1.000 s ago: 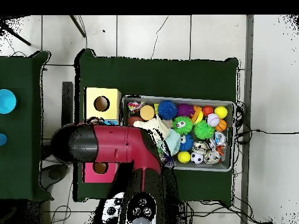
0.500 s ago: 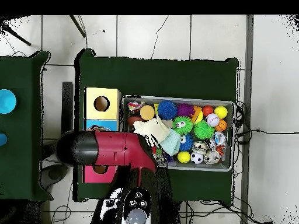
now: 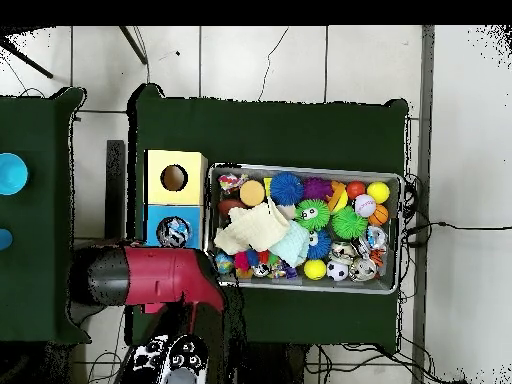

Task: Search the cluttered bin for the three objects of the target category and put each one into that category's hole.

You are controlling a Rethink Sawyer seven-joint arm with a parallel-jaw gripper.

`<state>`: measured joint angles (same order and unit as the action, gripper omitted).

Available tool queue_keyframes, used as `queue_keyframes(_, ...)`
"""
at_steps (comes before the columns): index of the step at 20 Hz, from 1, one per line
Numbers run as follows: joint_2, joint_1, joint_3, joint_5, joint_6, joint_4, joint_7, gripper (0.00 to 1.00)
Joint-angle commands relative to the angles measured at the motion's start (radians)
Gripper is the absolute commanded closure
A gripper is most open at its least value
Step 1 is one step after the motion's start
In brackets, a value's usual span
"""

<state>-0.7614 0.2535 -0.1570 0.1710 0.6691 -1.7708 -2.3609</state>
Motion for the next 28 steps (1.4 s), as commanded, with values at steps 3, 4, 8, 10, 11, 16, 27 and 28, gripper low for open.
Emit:
queue_keyframes(3,0.062,0.110,-0.085,0.076,0.070,0.022,-0.387,1.00)
queue_keyframes(4,0.059,0.128,-0.097,0.084,0.077,0.022,-0.402,1.00)
queue_keyframes(8,-0.068,0.089,-0.139,0.065,0.345,0.070,-0.338,1.00)
queue_keyframes(10,-0.118,0.038,-0.147,0.036,0.494,0.116,-0.281,1.00)
queue_keyframes(11,-0.125,0.017,-0.147,0.024,0.529,0.133,-0.254,1.00)
queue_keyframes(16,-0.087,-0.041,-0.148,-0.010,0.450,0.167,-0.191,1.00)
queue_keyframes(27,0.050,-0.138,-0.095,-0.043,0.340,0.217,-0.151,1.00)
queue_keyframes(28,0.055,-0.141,-0.090,-0.044,0.356,0.222,-0.151,1.00)
